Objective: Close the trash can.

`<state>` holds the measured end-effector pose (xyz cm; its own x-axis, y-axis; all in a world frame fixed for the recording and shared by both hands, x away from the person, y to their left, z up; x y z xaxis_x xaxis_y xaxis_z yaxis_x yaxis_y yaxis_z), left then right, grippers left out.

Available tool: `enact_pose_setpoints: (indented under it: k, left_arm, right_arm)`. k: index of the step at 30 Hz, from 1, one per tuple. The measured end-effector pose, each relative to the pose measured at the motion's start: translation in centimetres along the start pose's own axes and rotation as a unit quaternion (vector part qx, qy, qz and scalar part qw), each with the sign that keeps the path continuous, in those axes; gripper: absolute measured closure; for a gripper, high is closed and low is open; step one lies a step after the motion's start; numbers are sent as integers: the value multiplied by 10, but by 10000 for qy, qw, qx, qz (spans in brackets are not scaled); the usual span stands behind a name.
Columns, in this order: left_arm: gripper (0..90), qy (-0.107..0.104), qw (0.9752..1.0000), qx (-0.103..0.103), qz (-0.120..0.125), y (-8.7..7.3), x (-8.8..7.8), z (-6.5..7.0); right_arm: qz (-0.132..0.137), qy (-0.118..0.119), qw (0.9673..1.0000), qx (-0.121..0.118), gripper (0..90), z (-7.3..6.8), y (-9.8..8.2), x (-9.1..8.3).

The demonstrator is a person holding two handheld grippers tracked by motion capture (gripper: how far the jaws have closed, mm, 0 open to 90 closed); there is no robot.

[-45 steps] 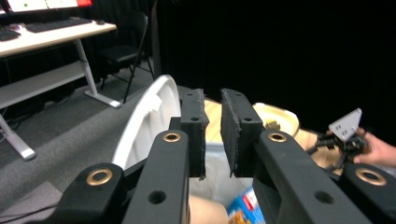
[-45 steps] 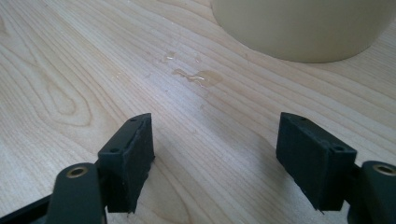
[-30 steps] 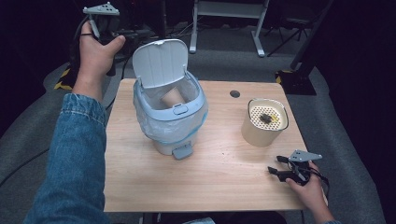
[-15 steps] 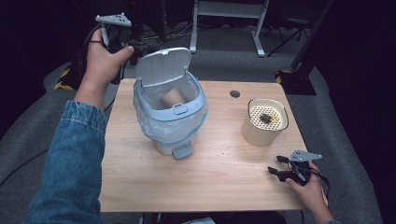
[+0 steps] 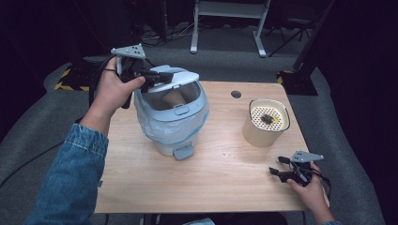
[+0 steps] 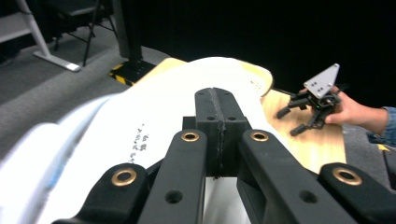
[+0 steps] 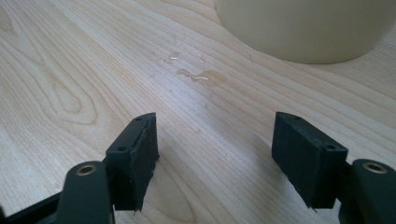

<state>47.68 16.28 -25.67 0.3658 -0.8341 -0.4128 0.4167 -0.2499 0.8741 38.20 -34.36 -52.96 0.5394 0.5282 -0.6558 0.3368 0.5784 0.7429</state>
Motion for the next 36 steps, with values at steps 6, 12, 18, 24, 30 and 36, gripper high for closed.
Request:
enact_pose_setpoints:
  k: [6, 12, 18, 24, 30, 36]
  left_arm:
    - [899, -168, 9998, -108, -26, -19, 8, 2]
    - [899, -266, 9995, -116, -146, -31, 13, 6]
    - [900, -205, 9993, -131, -277, -37, 19, 9]
    - [900, -91, 9995, -118, -270, -37, 19, 8]
    - [900, -42, 9996, -83, -283, -37, 20, 8]
    - [900, 189, 9985, 21, -509, -33, 20, 13]
  right_arm:
    - [0, 3, 10000, -3, 318, 0, 0, 0]
    - [4, 6, 10000, 5, 318, 0, 0, 0]
    - [1, 3, 10000, 0, 318, 0, 0, 0]
    - [2, 5, 10000, 2, 319, 0, 0, 0]
    - [2, 4, 10000, 0, 319, 0, 0, 0]
    - [1, 3, 10000, 0, 319, 0, 0, 0]
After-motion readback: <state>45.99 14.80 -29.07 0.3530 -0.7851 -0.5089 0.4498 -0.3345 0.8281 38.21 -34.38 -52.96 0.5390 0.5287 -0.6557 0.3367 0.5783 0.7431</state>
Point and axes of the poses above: each handheld gripper's, and its own axes: x roughly forward along the jaws, y roughly out of its top, z roughly to its right, the point moved 4 cm from there along x, roughly forward along the jaws, and after that the axes turned 10 degrees about -x, right-handed, at the moved point
